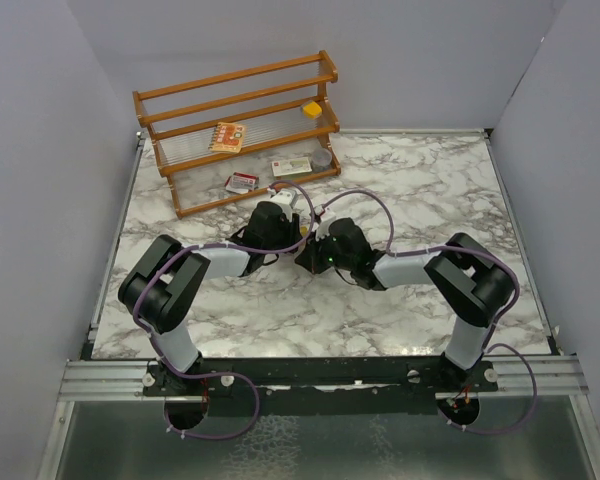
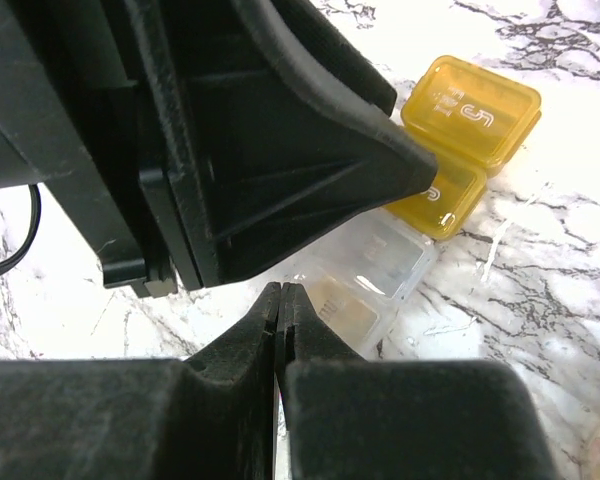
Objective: Sort the pills into containers
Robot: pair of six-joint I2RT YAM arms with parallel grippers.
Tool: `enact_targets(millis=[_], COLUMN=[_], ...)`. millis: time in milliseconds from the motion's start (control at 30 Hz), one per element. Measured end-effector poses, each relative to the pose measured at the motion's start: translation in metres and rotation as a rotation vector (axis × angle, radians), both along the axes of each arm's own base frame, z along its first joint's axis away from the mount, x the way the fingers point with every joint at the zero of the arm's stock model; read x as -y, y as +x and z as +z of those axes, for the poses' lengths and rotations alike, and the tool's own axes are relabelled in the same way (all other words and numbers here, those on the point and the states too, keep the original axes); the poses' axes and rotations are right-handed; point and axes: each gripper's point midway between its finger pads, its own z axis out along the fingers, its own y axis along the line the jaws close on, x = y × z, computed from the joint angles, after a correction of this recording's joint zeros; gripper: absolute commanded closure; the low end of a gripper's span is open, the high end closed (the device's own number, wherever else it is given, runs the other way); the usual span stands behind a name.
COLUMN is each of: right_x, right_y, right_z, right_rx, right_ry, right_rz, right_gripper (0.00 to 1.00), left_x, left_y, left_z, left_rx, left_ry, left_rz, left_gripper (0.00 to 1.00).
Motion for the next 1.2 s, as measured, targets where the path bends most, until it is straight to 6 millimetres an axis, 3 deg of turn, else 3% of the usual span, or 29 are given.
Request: enact_targets(millis=[500, 767, 867, 1000, 1133, 1200], right_x=[0.000, 0.016, 0.020, 0.026, 0.046, 0.062], right_y=[-0.005, -0.018, -0.020, -0.014, -0.007, -0.002], right_z=[0.000, 0.011, 0.046, 0.110, 0.170, 0.184], right_rx=[-0.021, -0.026, 0.032, 0.159, 0.289, 0.324], right_ry=[0.012, -0.077, -0.068, -0.005, 0.033, 0.022], right_rz=[-0.006, 0.017, 0.021, -0.008, -0.100, -0.174], right_gripper=[0.99, 0.99, 0.99, 0.96, 0.89, 0.87], left_x=[-0.001, -0.002, -0.003, -0.003, -0.004, -0.005], left_y=[0.001, 0.002, 0.001, 0.003, 0.005, 0.006], left_z=[0.000, 0.001, 0.003, 0.015, 0.037, 0.048], left_rx=[0.002, -0.002, -0.003, 0.020, 0.065, 0.087], left_ry=[0.002, 0.009, 0.012, 0.002, -0.019, -0.030], left_rz=[0.006, 0.012, 0.015, 0.021, 0.031, 0.036], left_gripper=[0.60, 0.60, 0.58, 0.55, 0.55, 0.54])
